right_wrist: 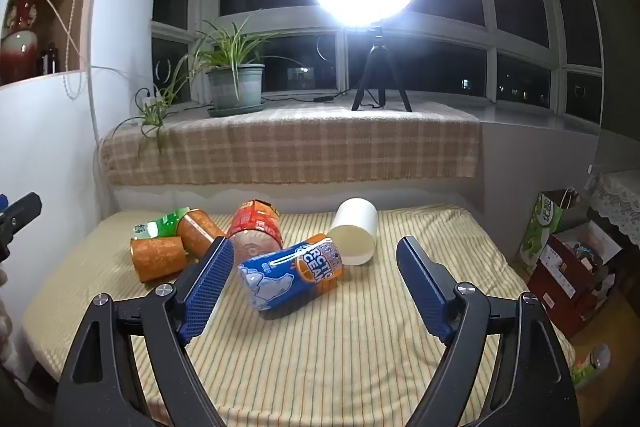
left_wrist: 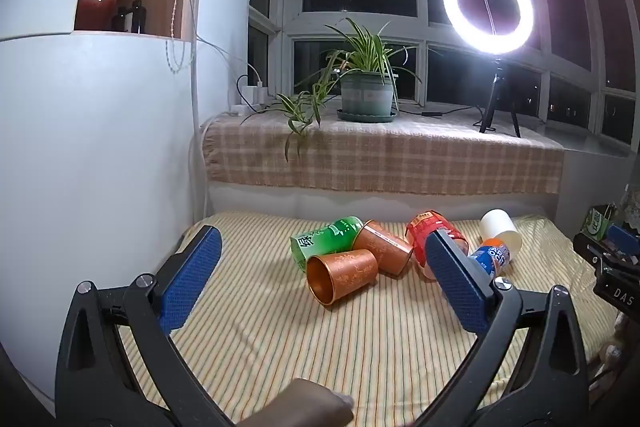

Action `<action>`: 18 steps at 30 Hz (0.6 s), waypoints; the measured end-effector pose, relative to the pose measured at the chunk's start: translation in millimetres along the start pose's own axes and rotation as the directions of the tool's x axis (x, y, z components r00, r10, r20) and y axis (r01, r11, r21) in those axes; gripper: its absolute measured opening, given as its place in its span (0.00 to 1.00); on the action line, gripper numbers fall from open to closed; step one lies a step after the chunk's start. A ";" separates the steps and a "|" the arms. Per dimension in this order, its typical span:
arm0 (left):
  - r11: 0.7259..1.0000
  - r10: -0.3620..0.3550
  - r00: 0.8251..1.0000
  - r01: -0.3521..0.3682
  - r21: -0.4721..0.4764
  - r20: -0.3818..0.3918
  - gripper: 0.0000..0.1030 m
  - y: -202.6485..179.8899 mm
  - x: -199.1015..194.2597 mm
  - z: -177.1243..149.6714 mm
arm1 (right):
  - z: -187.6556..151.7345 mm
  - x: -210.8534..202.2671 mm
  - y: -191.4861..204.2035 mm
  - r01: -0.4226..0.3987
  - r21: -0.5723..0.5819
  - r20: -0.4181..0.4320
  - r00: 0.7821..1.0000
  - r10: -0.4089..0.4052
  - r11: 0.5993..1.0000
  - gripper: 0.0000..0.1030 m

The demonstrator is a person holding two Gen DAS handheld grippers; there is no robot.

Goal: Flip cup upright

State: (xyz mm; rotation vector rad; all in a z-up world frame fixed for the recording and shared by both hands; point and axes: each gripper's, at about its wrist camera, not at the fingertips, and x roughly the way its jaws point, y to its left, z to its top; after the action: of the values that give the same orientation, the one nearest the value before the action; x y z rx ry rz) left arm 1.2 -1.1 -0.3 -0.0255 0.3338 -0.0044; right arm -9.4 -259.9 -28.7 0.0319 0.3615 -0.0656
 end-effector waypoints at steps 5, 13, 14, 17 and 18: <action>1.000 -0.019 1.000 0.019 0.016 -0.012 1.00 -1.5 6.0 1.5 | -2.8 1.1 2.6 -0.003 -0.014 -0.007 1.000 0.003 1.000 0.81; 1.000 0.019 0.999 -0.019 0.009 0.037 1.00 -0.4 -5.6 10.5 | 10.7 6.8 -1.0 0.009 -0.002 -0.011 1.000 -0.009 1.000 0.81; 1.000 0.018 0.999 -0.019 0.008 0.039 1.00 -0.1 -6.3 11.2 | 7.3 3.6 1.3 0.010 -0.005 -0.001 1.000 -0.010 1.000 0.81; 1.000 0.023 0.999 -0.023 0.009 0.039 1.00 -0.2 -7.2 12.5 | 7.1 3.2 0.5 0.016 -0.006 0.003 1.000 -0.016 1.000 0.81; 1.000 0.021 0.999 -0.021 0.010 0.039 1.00 0.3 -7.5 12.7 | 7.4 3.0 -0.1 0.016 -0.006 0.003 1.000 -0.016 1.000 0.81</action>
State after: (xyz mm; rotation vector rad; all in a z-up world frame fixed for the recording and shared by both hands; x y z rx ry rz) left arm -1.7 -0.4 14.1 -0.0122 0.2955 0.0155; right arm -4.0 -260.5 -22.9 0.0226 0.3587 -0.0806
